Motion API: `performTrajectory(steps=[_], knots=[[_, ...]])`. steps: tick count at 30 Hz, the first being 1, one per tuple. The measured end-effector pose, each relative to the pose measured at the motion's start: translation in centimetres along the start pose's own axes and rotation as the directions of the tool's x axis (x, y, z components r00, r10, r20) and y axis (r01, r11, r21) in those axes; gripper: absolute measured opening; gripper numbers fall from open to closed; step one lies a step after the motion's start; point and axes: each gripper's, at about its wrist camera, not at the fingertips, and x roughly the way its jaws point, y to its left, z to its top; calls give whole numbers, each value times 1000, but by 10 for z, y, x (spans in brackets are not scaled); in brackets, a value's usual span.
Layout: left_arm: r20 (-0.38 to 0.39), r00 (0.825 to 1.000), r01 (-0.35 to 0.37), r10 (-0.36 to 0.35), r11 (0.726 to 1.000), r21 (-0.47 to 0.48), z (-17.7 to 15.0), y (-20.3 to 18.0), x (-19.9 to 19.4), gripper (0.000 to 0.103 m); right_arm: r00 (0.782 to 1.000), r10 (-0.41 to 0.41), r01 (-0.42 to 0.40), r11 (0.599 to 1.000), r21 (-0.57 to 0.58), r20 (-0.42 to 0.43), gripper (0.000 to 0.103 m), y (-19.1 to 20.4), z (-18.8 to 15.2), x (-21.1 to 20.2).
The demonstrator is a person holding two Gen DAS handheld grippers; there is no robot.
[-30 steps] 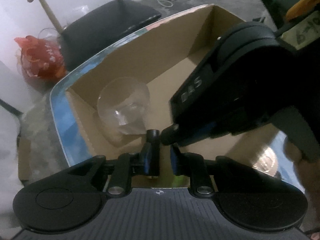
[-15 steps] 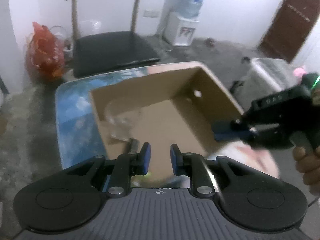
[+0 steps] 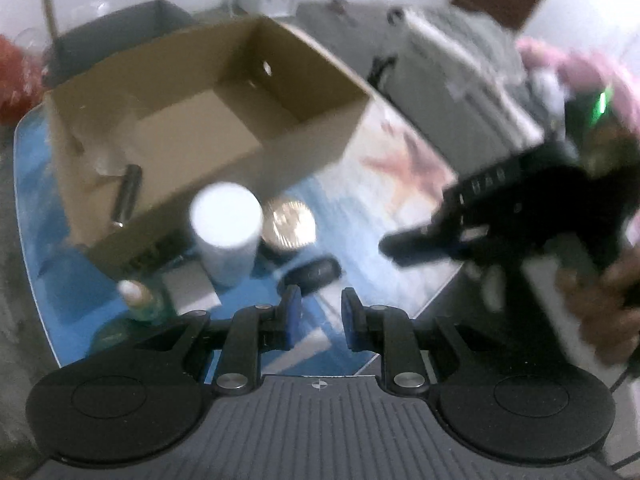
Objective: Organize rigid objects
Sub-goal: 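Move the open right tool back to the black oval fob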
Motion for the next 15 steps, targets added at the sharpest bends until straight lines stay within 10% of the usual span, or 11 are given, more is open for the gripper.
performTrajectory(steps=[8,15], knots=[[-29,975,-212,218,967,141,-10,-22,70,22,994,-106,109,967,-232,26,18,-3,12,29],[-73,961,-252,266,955,157,-1,-17,101,22,996,-87,82,941,-329,-1,18,7,16,48]])
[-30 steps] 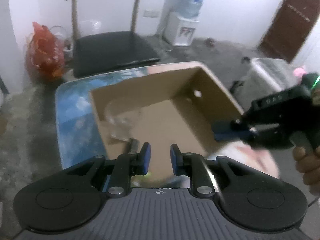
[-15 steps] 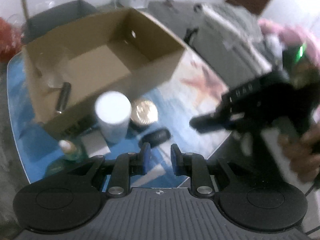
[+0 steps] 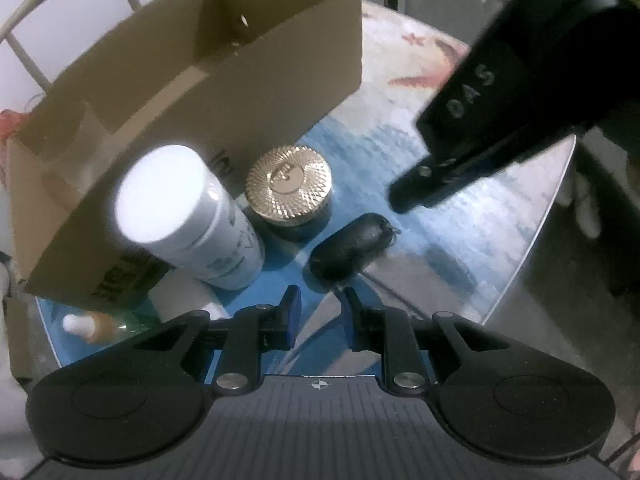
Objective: Organize rigid objects
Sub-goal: 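Move the open right tool back to the black oval fob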
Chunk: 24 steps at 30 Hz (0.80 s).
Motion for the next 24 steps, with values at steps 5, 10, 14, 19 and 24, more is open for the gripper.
performTrajectory(steps=[5,10,14,19,24], knots=[[-32,995,90,-93,993,-70,1,4,2,22,1000,12,-11,993,-122,7,18,12,9,16],[-40,984,168,-174,978,-126,0,2,4,22,999,23,-27,989,-144,-28,18,10,14,33],[-47,981,177,-187,970,-170,1,3,5,22,995,55,-65,992,-110,-89,18,2,5,37],[-73,971,207,-227,953,-222,2,12,4,22,983,91,-103,992,-68,-157,19,-4,-11,37],[-77,968,216,-240,948,-235,2,21,3,27,986,95,-104,993,-58,-138,19,-2,-9,31]])
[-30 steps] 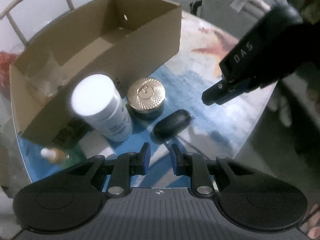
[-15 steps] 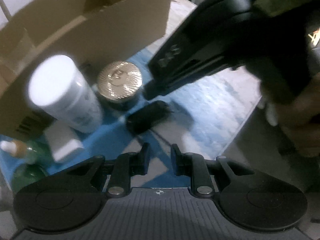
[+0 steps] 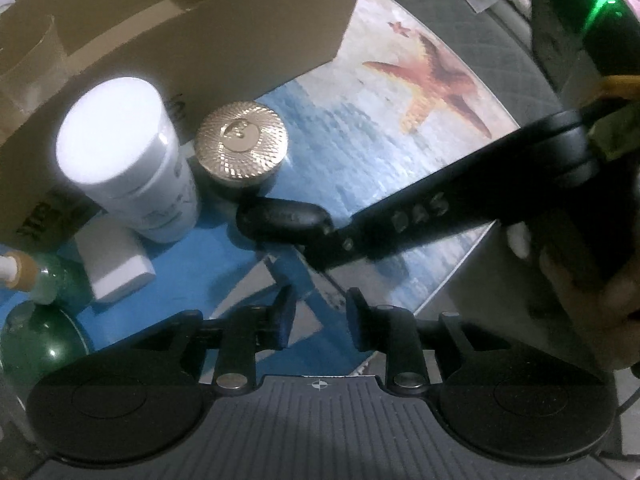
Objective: Organize rigid objects
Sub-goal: 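Move the open right tool back to the black oval fob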
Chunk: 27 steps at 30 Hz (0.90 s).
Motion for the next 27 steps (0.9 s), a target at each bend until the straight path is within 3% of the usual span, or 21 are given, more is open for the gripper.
performTrajectory(steps=[8,16,21,27], knots=[[14,1000,18,-17,998,-54,6,14,1,29,997,-18,18,1000,-4,74,19,1,27,-6],[21,998,57,-55,991,-118,11,24,8,29,1000,-21,21,1000,-2,10,20,-1,29,13],[19,997,80,-78,984,-158,14,30,10,34,998,18,-16,999,51,-55,21,-9,21,19],[11,998,68,-67,985,-159,14,31,13,34,996,69,-63,993,95,-61,21,-14,14,23]])
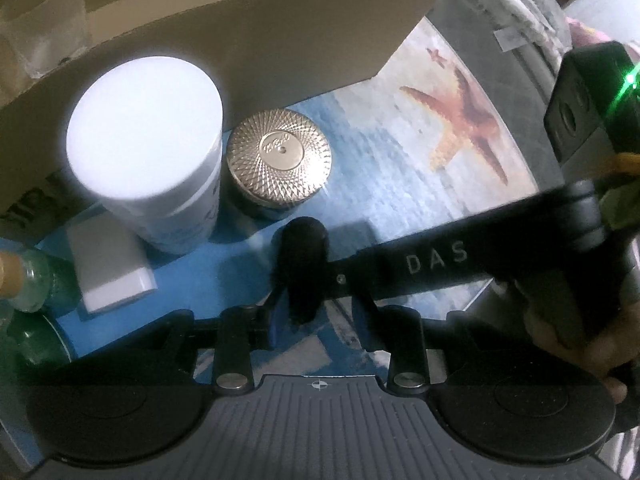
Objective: Organize rigid objects
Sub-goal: 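Move the open right tool back to the black oval fob, then grasp the black fob with the right tool and release it into the box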
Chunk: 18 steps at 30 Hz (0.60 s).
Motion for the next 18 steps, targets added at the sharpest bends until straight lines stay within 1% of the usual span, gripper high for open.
performTrajectory(steps=[6,9,11,14,18], knots=[[10,999,-53,53,997,48,2,-1,4,32,999,34,-35,999,27,28,21,2,2,6],[13,997,-79,79,994,81,-3,0,6,32,997,60,-62,996,56,40,19,-1,3,7],[21,995,-101,100,990,97,-5,-1,5,32,997,59,-62,997,53,49,19,0,1,7],[32,995,-101,99,990,96,-8,-3,2,31,996,58,-62,996,59,64,18,3,-1,7],[56,995,-93,87,986,135,-15,-12,-9,30,994,60,-68,993,92,92,18,2,-9,-6]])
